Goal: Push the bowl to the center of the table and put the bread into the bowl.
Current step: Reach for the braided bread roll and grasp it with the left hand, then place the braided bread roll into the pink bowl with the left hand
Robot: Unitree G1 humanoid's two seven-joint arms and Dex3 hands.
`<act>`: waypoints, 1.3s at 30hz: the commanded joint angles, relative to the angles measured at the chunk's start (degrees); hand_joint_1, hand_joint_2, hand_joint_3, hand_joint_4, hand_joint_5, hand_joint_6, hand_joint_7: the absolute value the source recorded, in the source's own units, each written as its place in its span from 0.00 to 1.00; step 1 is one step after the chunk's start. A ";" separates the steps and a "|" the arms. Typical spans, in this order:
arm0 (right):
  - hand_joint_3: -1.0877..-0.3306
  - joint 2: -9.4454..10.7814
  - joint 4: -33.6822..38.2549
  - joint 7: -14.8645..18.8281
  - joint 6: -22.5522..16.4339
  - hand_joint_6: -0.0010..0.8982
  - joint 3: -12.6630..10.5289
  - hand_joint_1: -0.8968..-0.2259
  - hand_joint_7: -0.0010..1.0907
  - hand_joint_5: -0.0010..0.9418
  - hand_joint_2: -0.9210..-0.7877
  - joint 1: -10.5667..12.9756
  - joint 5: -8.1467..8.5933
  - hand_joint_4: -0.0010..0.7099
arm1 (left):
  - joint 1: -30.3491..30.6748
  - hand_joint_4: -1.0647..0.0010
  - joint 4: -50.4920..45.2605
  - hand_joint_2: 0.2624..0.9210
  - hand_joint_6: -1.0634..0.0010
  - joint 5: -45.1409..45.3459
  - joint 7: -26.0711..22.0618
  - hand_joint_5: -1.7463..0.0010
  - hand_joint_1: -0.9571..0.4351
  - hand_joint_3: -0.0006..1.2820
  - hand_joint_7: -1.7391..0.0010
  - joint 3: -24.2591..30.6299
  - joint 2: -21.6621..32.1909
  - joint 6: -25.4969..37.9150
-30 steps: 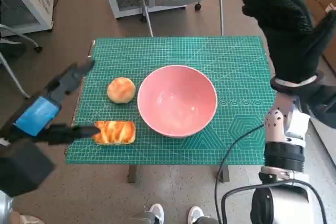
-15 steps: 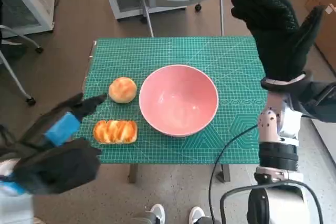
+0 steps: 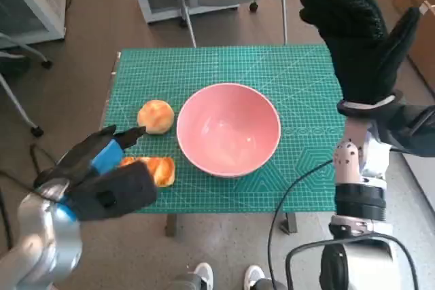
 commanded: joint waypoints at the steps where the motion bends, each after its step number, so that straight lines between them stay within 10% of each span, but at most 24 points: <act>1: 0.54 0.20 0.17 0.23 -0.12 0.45 -0.16 0.32 0.01 0.00 0.00 2.10 0.35 0.44 | -2.15 0.87 7.50 0.67 0.69 2.30 0.42 1.00 0.57 0.01 1.00 -2.29 -2.84 -3.19; 22: 0.51 0.10 -1.18 0.02 -0.24 0.45 -0.27 0.35 0.01 0.00 0.00 3.43 0.87 0.44 | -5.10 0.73 30.47 0.79 0.53 7.24 1.09 0.99 0.64 0.02 0.97 -4.84 -12.25 -15.13; 24: 0.51 0.04 -1.40 0.07 -0.13 0.45 -0.24 0.35 0.01 0.00 0.00 3.57 0.97 0.44 | -4.59 0.53 30.80 0.83 0.42 8.22 1.45 0.93 0.66 0.03 0.95 -4.77 -12.07 -17.00; 28: 0.51 -0.08 -2.01 0.13 0.14 0.45 -0.19 0.35 0.00 0.00 0.00 3.86 1.13 0.44 | -3.14 0.37 28.69 0.92 0.34 10.35 1.61 0.40 0.68 0.07 0.58 -4.13 -10.28 -20.52; 39: 0.51 -0.51 -3.08 0.21 0.91 0.45 -0.20 0.35 0.00 0.00 0.00 4.51 1.68 0.44 | 0.19 0.39 15.12 0.99 0.34 8.65 -4.82 0.29 0.69 0.05 0.40 5.50 -7.60 -19.62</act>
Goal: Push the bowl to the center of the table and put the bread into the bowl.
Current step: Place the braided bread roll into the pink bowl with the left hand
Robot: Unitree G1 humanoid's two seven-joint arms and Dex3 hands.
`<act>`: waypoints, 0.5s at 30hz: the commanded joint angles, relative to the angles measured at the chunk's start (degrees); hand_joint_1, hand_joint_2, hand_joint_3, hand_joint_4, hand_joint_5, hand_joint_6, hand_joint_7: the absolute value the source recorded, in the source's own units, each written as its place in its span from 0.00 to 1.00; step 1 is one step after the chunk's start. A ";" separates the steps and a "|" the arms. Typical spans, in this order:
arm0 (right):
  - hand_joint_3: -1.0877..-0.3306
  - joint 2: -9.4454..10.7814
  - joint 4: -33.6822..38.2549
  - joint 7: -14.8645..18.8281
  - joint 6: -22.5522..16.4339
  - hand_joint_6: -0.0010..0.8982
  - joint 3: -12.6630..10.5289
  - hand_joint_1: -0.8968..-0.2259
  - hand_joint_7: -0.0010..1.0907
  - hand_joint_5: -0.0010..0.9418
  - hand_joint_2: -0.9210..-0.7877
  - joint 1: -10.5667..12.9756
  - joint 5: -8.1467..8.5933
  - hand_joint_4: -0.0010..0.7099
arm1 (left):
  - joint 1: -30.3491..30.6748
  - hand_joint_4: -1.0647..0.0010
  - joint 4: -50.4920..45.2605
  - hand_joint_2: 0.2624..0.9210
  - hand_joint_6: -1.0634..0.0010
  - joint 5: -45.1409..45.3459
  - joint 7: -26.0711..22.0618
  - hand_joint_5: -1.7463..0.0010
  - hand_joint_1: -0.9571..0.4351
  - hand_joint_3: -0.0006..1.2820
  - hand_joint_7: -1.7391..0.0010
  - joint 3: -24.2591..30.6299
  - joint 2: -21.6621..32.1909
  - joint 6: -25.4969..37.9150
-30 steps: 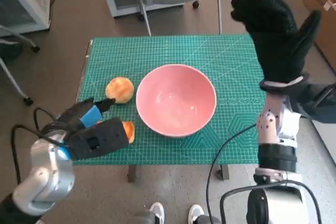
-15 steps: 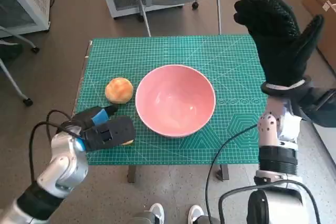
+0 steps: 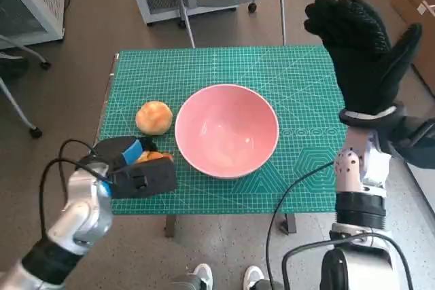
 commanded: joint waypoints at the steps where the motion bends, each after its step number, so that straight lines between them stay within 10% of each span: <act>1: 0.51 -0.22 -0.23 0.18 0.76 0.45 -0.08 0.35 0.00 0.00 0.00 1.53 0.26 0.44 | 1.26 0.40 -7.52 0.99 0.34 -0.94 -2.89 0.28 0.69 0.05 0.40 5.90 1.59 1.75; 15: 0.51 -0.40 -0.54 0.28 0.78 0.45 0.08 0.34 0.00 0.00 0.00 1.99 0.64 0.44 | 0.85 0.27 -24.66 0.98 0.33 -3.15 -4.12 0.36 0.69 0.01 0.40 21.83 2.09 -0.40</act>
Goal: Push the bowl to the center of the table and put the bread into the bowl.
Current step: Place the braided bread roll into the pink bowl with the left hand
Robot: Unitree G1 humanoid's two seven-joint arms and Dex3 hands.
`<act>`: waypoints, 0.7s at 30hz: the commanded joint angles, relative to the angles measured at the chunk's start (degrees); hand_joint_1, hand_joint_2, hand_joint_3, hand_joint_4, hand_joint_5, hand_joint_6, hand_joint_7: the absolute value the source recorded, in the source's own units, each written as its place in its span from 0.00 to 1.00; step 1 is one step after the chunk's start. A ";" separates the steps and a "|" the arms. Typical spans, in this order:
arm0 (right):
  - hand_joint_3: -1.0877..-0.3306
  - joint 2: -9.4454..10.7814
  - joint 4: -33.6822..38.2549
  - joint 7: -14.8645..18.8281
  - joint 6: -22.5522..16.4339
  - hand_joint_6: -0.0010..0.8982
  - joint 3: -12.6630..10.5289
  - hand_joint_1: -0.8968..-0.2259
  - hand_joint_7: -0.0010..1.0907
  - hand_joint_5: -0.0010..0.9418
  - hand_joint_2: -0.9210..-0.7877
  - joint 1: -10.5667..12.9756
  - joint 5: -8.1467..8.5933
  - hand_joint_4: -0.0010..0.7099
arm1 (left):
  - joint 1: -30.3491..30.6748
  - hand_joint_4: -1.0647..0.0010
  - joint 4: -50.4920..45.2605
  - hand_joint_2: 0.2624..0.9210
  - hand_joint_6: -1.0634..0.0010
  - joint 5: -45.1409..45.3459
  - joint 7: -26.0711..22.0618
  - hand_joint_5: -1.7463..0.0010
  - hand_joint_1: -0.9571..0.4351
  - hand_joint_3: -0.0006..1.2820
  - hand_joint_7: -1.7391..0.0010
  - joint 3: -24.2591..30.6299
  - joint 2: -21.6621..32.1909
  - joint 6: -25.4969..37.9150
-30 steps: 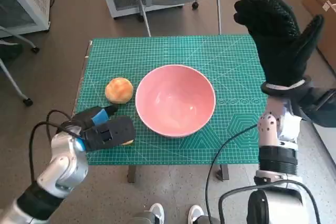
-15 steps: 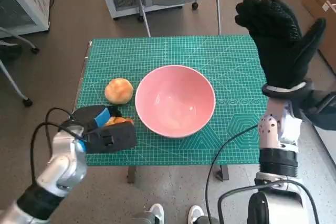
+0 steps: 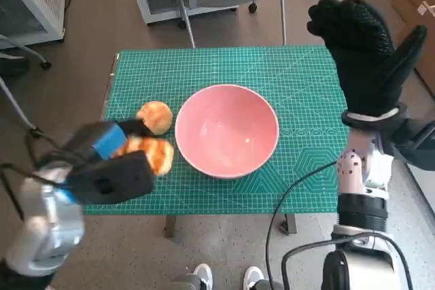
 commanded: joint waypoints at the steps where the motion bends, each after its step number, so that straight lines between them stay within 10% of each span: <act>1: 0.51 -0.17 -0.01 0.28 0.60 0.45 0.00 0.34 0.00 0.00 0.00 1.58 -0.03 0.44 | -1.59 0.25 -5.11 0.97 0.31 -0.75 0.22 0.36 0.69 0.01 0.43 4.67 0.91 -1.82; 11: 0.51 0.06 0.17 0.42 0.44 0.45 0.12 0.33 0.00 0.00 0.00 1.75 0.08 0.43 | -11.98 0.20 -7.13 0.94 0.28 -0.79 -0.03 0.41 0.69 0.01 0.43 4.61 -0.70 -3.59; 21: 0.51 0.20 -0.56 0.70 0.37 0.45 0.23 0.34 0.00 0.00 0.00 2.42 0.30 0.43 | -25.82 0.25 2.52 0.96 0.28 2.29 -2.64 0.37 0.69 0.01 0.45 -6.91 -5.14 -5.44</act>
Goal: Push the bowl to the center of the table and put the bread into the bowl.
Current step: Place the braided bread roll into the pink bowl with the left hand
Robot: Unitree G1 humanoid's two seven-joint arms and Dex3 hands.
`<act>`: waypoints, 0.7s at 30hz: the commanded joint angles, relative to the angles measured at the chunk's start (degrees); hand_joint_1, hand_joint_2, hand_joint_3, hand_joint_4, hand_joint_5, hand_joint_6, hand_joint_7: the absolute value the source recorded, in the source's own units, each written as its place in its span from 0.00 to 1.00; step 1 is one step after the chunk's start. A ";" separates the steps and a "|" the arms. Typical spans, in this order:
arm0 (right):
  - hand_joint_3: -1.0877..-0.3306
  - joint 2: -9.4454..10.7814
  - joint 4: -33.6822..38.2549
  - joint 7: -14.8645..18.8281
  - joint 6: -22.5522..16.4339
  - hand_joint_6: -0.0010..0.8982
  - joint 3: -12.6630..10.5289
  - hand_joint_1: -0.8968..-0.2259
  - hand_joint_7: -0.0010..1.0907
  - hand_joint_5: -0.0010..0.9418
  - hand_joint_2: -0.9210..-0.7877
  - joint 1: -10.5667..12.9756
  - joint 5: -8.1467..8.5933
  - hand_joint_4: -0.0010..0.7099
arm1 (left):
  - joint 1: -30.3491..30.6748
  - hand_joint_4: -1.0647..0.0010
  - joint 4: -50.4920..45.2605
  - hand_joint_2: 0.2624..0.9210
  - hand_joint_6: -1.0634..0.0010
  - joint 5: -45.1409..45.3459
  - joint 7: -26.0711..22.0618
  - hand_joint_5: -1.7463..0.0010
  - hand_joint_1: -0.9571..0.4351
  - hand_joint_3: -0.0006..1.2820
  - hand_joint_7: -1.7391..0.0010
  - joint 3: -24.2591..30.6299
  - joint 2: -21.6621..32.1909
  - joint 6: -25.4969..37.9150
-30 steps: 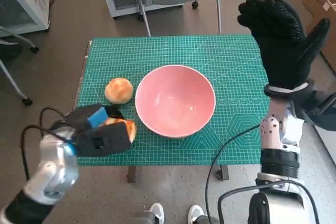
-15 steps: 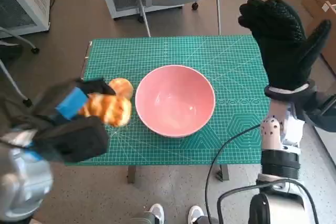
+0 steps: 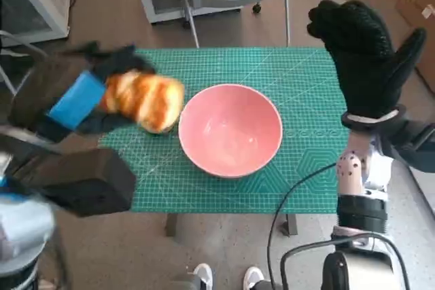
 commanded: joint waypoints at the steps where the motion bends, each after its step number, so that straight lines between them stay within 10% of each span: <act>1: 0.51 0.13 -0.24 0.55 0.42 0.45 0.00 0.34 0.00 0.00 0.00 1.82 0.23 0.43 | -6.06 0.25 6.37 0.96 0.29 1.80 -1.56 0.36 0.69 0.01 0.45 -6.43 -3.43 -1.09; 21: 0.49 -1.01 -4.15 -0.62 0.37 0.44 -0.22 0.34 0.00 0.00 0.00 4.76 -0.49 0.42 | -11.89 0.31 35.70 1.00 0.38 0.68 5.53 0.33 0.69 0.03 0.38 -14.40 -15.96 -17.91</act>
